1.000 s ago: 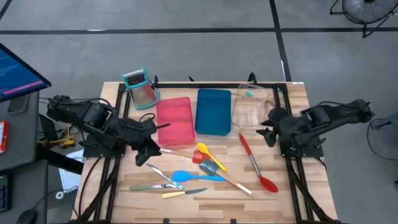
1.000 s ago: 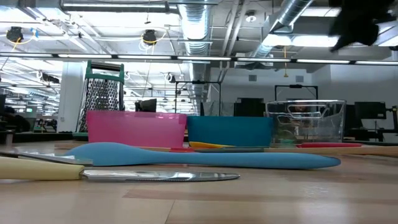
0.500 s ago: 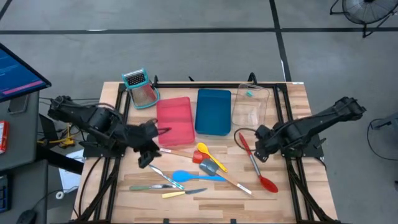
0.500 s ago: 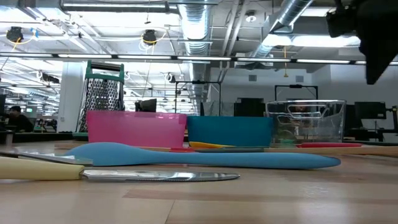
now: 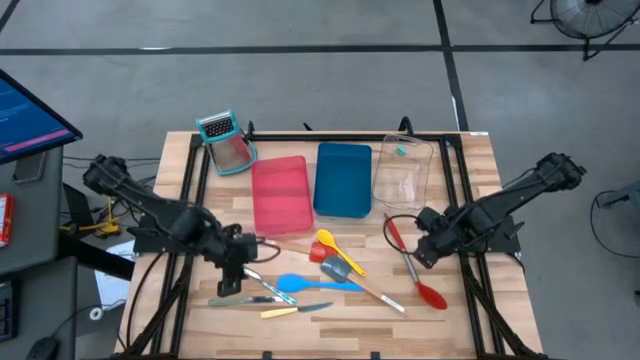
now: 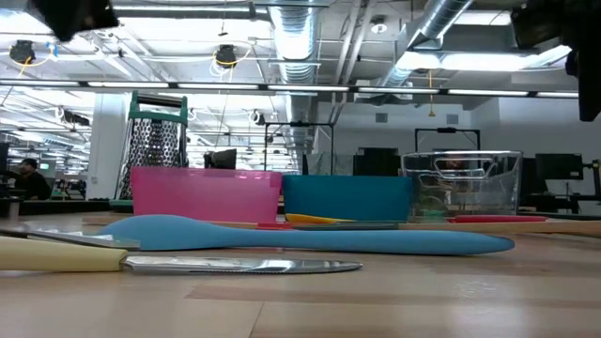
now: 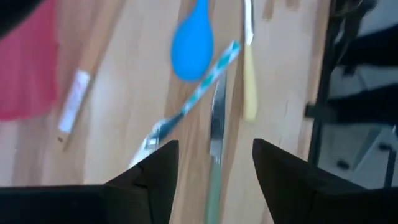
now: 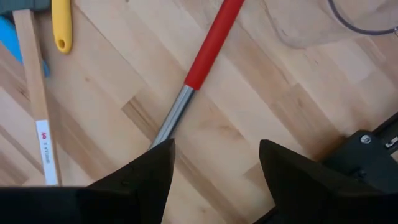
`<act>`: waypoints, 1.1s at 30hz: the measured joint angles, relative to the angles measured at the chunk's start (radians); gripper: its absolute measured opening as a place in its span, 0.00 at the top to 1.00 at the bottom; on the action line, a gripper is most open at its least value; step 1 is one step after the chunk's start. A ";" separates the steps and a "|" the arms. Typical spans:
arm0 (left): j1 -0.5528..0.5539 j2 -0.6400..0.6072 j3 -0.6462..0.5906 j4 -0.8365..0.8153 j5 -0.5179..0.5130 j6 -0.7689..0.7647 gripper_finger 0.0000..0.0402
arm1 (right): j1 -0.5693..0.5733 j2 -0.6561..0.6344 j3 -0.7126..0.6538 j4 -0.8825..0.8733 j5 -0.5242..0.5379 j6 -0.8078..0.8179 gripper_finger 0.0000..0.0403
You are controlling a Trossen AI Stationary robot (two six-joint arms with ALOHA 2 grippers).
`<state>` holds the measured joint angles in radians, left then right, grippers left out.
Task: Pick & Place Kitchen Items
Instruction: Put the red serving spoon into the transparent bin
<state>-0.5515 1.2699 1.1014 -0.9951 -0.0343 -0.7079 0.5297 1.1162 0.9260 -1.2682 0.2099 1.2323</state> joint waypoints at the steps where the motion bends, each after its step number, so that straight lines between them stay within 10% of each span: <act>1: -0.007 0.017 -0.008 0.003 0.014 -0.004 0.52 | 0.005 0.000 0.000 0.001 0.000 0.003 0.42; 18: -0.045 0.160 -0.035 0.063 0.051 -0.273 0.52 | 0.020 0.027 -0.001 0.020 0.000 0.026 0.42; 33: -0.061 0.157 -0.035 0.083 0.050 -0.299 0.52 | -0.044 0.320 -0.001 0.112 0.009 -0.042 0.42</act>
<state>-0.6125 1.4269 1.0660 -0.9117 0.0161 -1.0070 0.4854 1.4366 0.9249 -1.1559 0.2187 1.1902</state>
